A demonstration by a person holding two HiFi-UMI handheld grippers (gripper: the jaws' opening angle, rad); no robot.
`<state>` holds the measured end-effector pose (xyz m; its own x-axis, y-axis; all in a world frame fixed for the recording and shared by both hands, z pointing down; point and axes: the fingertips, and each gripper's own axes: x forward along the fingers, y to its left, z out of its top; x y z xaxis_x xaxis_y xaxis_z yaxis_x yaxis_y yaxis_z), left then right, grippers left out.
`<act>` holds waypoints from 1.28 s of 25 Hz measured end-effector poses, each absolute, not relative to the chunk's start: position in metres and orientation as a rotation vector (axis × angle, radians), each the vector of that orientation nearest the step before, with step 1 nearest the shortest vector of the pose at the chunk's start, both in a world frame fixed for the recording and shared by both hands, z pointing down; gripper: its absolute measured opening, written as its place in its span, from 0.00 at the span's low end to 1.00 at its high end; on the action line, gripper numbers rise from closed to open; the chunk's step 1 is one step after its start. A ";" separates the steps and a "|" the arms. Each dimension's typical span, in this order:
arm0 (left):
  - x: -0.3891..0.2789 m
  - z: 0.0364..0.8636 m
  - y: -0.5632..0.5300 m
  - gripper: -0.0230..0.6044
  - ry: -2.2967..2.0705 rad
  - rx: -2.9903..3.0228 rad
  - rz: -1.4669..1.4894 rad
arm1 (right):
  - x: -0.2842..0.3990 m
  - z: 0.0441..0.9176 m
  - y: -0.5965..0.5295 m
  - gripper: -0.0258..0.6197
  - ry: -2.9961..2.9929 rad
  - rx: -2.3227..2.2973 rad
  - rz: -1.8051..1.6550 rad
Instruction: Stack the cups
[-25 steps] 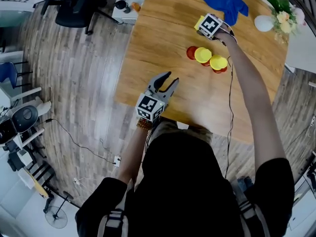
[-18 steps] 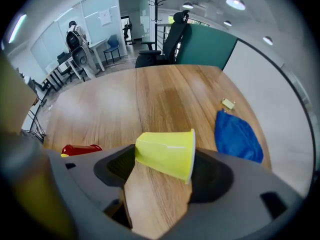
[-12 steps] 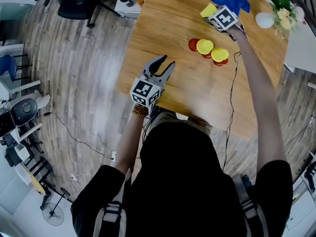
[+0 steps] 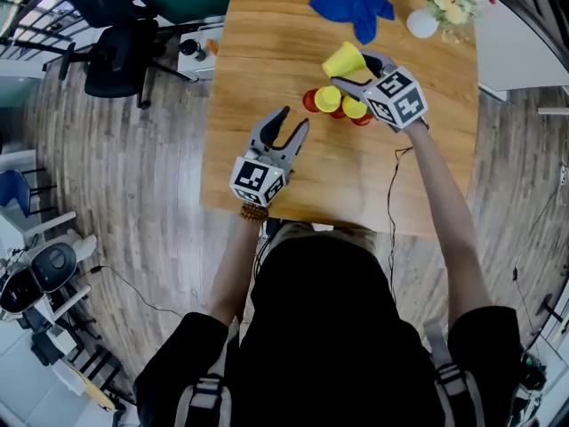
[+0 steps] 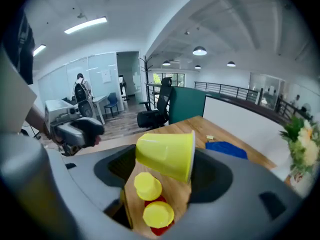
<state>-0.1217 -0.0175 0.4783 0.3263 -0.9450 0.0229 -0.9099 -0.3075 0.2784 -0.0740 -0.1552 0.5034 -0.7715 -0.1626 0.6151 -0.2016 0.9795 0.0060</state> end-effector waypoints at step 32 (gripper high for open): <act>-0.007 0.481 -0.005 0.44 -1.093 2.433 -0.232 | 0.021 0.483 0.000 0.62 -2.434 0.498 -0.623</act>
<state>-0.0070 -0.0052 0.4809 0.6703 -0.7414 0.0334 -0.6636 -0.5786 0.4743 0.0212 -0.0003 0.4830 -0.7669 -0.4728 0.4339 -0.2064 0.8220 0.5308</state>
